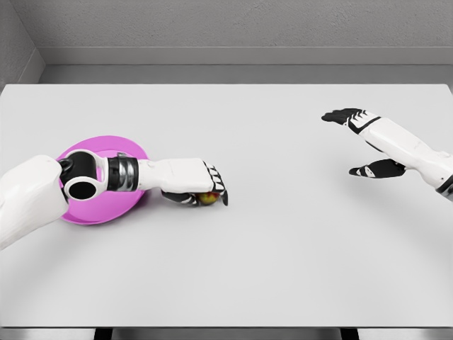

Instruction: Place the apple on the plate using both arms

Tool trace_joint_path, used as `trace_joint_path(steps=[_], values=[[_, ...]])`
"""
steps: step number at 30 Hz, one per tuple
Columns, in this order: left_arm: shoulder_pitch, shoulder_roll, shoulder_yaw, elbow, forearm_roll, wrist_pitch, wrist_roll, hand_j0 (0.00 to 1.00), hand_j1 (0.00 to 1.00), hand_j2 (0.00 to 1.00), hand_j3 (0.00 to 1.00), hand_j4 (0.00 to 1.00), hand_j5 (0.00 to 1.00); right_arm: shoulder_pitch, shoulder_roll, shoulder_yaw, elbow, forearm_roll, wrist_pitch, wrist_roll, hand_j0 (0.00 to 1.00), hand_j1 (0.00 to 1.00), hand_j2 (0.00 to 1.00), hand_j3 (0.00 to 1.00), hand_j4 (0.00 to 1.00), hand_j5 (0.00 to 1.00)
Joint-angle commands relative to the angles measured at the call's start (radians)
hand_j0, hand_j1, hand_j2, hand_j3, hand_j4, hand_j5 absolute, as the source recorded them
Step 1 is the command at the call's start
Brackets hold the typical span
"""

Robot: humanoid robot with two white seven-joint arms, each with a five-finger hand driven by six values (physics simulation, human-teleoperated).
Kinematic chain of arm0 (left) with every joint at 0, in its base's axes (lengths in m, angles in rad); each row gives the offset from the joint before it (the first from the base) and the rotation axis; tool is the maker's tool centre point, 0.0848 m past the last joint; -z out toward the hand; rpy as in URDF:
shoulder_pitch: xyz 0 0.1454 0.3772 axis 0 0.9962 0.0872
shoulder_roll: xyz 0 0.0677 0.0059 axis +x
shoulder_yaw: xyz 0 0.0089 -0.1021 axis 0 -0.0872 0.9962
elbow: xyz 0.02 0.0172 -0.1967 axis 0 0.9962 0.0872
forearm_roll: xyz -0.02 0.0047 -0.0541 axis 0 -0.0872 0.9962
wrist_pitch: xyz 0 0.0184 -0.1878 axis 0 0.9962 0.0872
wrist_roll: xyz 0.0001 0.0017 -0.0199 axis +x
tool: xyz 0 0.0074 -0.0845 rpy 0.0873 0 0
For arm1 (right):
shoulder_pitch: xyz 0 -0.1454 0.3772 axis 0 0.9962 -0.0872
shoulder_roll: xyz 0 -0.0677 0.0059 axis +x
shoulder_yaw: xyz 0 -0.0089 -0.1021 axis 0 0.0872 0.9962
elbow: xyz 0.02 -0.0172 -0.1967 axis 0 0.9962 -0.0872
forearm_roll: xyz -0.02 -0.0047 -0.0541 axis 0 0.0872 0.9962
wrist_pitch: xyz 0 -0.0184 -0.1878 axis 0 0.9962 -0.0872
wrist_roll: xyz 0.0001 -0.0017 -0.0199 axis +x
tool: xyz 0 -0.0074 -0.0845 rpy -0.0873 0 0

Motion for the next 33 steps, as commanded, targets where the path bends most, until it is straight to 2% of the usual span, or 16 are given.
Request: trace_joint_path(steps=[1, 18, 24, 33], values=[[-0.002, 0.001, 0.002, -0.003, 0.010, 0.002, 0.000, 0.61, 0.61, 0.61, 0.61, 0.61, 0.61, 0.000, -0.001, 0.000, -0.001, -0.008, 0.002, -0.001, 1.00, 1.00, 1.00, 1.00, 1.00, 1.00], [-0.018, 0.015, 0.008, -0.021, 0.011, 0.002, 0.000, 0.61, 0.61, 0.61, 0.61, 0.61, 0.61, 0.000, -0.001, 0.000, -0.001, -0.008, 0.002, -0.001, 1.00, 1.00, 1.00, 1.00, 1.00, 1.00], [-0.020, 0.067, 0.031, -0.081, 0.013, 0.002, 0.000, 0.61, 0.61, 0.61, 0.61, 0.61, 0.61, 0.000, -0.001, 0.000, -0.001, -0.008, 0.002, -0.001, 1.00, 1.00, 1.00, 1.00, 1.00, 1.00], [-0.020, 0.091, 0.046, -0.104, 0.014, 0.002, 0.000, 0.61, 0.61, 0.61, 0.61, 0.61, 0.61, 0.000, -0.001, 0.000, -0.002, -0.008, 0.002, -0.001, 1.00, 1.00, 1.00, 1.00, 1.00, 1.00]])
